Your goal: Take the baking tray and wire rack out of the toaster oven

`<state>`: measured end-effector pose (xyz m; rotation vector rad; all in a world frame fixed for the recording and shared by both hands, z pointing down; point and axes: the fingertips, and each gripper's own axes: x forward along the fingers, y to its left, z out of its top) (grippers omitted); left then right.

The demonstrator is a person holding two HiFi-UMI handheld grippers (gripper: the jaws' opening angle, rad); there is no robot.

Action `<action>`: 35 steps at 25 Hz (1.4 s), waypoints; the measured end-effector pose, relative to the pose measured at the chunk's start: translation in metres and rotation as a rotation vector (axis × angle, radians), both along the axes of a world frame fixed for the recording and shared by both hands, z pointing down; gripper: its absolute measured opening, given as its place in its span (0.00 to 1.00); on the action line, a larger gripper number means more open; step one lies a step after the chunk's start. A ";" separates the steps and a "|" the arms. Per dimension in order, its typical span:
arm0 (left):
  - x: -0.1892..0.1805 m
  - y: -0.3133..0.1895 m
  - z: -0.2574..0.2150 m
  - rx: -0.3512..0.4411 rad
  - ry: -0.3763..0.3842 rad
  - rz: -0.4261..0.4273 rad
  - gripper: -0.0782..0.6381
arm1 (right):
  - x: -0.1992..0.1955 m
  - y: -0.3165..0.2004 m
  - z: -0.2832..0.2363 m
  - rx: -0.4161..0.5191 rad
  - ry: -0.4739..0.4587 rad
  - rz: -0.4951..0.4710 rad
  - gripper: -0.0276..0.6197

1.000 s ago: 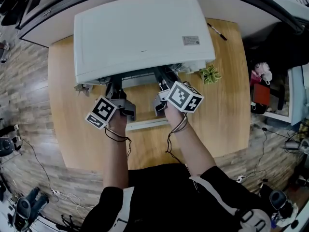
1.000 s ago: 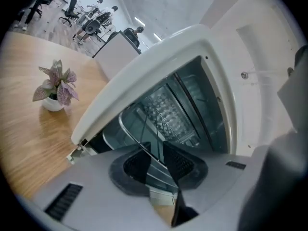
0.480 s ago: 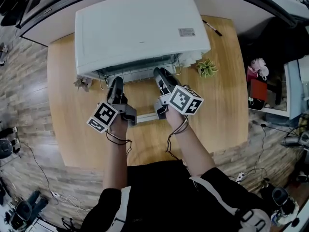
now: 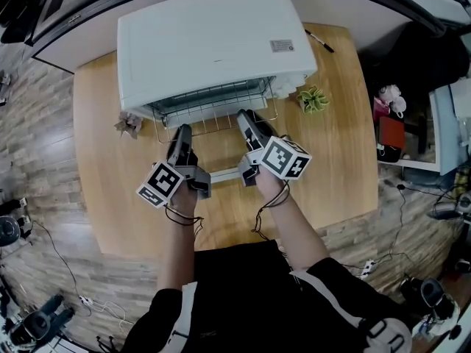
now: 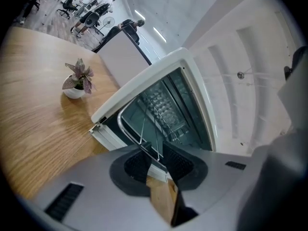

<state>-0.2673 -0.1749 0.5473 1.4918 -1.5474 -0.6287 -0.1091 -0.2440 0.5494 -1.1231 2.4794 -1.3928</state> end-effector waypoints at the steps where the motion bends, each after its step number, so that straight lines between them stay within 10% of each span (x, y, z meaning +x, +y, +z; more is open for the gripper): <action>1: 0.001 0.002 -0.001 0.003 0.005 0.002 0.23 | 0.001 0.002 -0.001 0.001 -0.001 0.001 0.25; 35: 0.024 0.065 -0.024 0.016 -0.054 0.121 0.22 | 0.025 0.070 -0.026 0.056 -0.002 0.043 0.23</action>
